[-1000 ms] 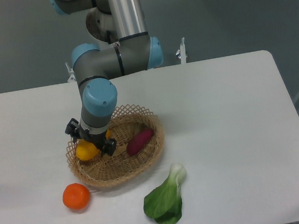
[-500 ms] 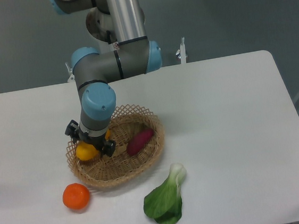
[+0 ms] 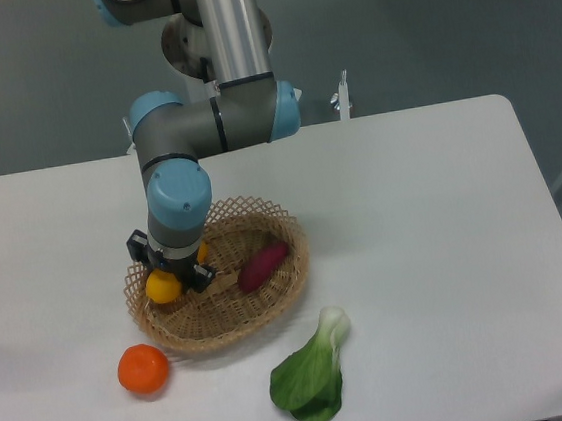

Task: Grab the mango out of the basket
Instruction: 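Lower the gripper onto the yellow mango and close on it, then lift the held mango out of the basket and carry it aside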

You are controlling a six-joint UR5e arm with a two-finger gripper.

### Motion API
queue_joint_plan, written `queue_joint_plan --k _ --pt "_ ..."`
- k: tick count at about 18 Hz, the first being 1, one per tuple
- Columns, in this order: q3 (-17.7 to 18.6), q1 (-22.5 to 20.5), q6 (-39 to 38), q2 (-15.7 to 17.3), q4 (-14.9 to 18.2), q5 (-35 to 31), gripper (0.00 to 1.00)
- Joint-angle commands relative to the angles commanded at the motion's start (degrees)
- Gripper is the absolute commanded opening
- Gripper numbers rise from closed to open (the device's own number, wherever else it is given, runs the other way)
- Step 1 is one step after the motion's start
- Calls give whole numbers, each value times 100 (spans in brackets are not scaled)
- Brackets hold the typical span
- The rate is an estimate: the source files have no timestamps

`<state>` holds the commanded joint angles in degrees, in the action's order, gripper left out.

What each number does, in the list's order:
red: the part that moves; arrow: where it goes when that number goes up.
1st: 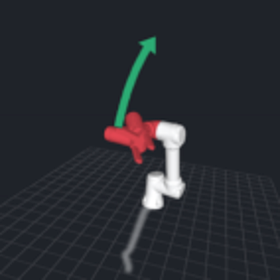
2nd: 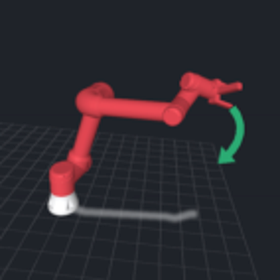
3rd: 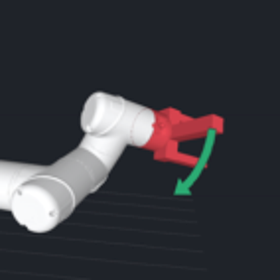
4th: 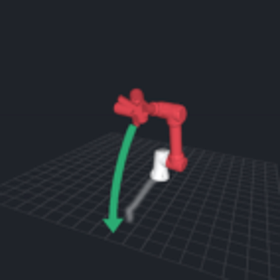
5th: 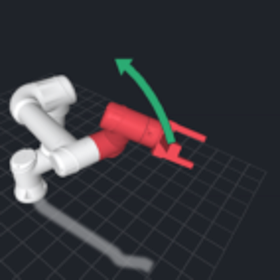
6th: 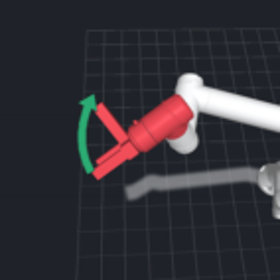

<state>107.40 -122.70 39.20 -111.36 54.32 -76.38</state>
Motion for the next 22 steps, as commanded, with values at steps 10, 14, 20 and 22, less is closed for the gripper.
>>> queue_joint_plan --k 10,14,20,22 --pt "-229 -175 35 263 114 26 21" --pt "-255 -465 105 378 88 9 21" --pt "-650 -913 281 387 97 9 21" --pt "-773 -1089 290 378 97 0 21"
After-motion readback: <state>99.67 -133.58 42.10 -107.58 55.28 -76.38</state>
